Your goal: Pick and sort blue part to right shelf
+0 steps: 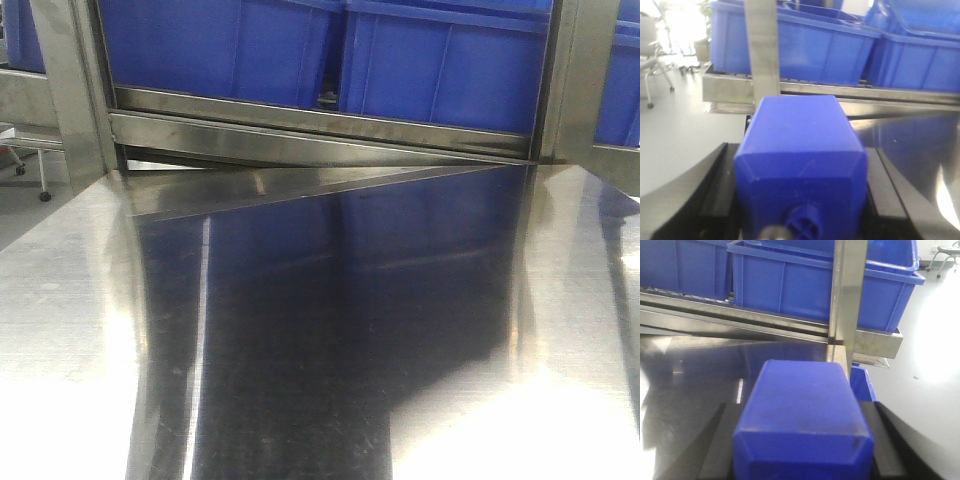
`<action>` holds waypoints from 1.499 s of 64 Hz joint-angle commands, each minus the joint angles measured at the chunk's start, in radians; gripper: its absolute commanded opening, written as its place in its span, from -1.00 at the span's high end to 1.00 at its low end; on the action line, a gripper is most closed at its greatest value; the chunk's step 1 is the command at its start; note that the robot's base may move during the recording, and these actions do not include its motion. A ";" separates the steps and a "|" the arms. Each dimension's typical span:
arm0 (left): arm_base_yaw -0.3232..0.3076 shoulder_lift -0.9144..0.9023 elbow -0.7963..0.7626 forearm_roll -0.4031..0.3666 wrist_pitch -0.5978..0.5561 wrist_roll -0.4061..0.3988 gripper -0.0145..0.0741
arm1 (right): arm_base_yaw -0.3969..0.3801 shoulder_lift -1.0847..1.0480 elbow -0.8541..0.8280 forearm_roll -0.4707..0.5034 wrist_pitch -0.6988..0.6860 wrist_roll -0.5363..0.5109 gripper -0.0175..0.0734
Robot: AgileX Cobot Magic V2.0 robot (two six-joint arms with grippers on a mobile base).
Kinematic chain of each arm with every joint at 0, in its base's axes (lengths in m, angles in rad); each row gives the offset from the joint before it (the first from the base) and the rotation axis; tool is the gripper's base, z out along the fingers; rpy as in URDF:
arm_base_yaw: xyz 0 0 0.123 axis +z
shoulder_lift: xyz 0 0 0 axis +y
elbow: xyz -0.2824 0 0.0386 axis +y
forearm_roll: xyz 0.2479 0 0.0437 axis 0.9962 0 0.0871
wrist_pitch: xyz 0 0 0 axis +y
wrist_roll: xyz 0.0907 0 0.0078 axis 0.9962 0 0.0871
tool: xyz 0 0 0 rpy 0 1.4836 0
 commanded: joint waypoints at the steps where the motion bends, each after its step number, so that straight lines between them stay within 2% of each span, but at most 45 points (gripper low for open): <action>1: 0.002 0.011 -0.027 -0.060 -0.091 0.074 -0.10 | -0.008 0.007 -0.030 -0.008 -0.088 -0.005 -0.30; 96: 0.002 0.011 -0.027 -0.060 -0.089 0.074 -0.08 | -0.008 0.007 -0.030 -0.008 -0.088 -0.005 -0.30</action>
